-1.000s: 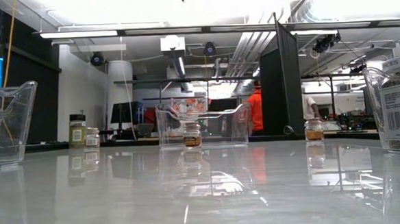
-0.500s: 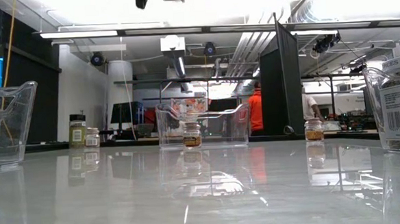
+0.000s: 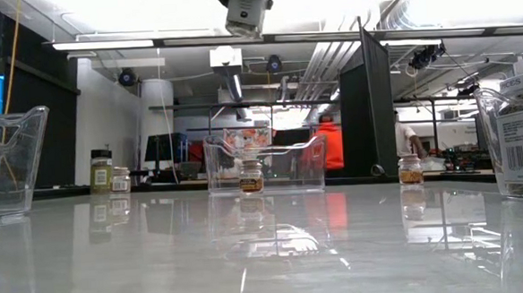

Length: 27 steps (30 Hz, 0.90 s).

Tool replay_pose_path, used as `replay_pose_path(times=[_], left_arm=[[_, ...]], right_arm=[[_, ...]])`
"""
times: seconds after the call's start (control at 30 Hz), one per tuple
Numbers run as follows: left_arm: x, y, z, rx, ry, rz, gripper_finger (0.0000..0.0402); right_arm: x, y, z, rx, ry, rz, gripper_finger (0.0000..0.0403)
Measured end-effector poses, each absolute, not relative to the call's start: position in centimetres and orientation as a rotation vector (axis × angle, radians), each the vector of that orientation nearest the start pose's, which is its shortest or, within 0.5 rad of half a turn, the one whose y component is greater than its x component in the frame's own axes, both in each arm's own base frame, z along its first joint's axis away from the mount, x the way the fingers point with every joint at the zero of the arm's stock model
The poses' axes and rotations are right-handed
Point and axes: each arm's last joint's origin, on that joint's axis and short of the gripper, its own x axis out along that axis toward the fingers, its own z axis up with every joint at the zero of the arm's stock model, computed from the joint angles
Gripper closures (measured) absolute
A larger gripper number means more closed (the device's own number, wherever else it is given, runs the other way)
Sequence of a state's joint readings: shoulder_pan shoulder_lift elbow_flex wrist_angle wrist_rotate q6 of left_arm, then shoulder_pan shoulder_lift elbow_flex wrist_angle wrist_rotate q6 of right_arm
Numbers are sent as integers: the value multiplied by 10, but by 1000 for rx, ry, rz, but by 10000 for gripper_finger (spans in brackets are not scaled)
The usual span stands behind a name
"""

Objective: Sort spices by type
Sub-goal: Put the white seasoning bottle into the bottom right transparent bin

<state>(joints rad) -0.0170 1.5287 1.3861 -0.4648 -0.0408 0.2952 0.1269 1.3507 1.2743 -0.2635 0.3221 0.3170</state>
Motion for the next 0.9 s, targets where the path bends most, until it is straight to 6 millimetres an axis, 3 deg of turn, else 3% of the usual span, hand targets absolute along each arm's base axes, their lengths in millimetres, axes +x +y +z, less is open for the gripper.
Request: replay_pose_path(times=[0.27, 0.53, 0.9], left_arm=[[344, -1, 332, 297, 611, -52, 229], [346, -1, 330, 297, 613, -52, 229], [347, 0, 330, 298, 614, -47, 229]], right_arm=[[310, 38, 359, 49, 358, -193, 32], [321, 40, 346, 20, 393, -181, 32], [323, 43, 348, -69, 374, -149, 32]])
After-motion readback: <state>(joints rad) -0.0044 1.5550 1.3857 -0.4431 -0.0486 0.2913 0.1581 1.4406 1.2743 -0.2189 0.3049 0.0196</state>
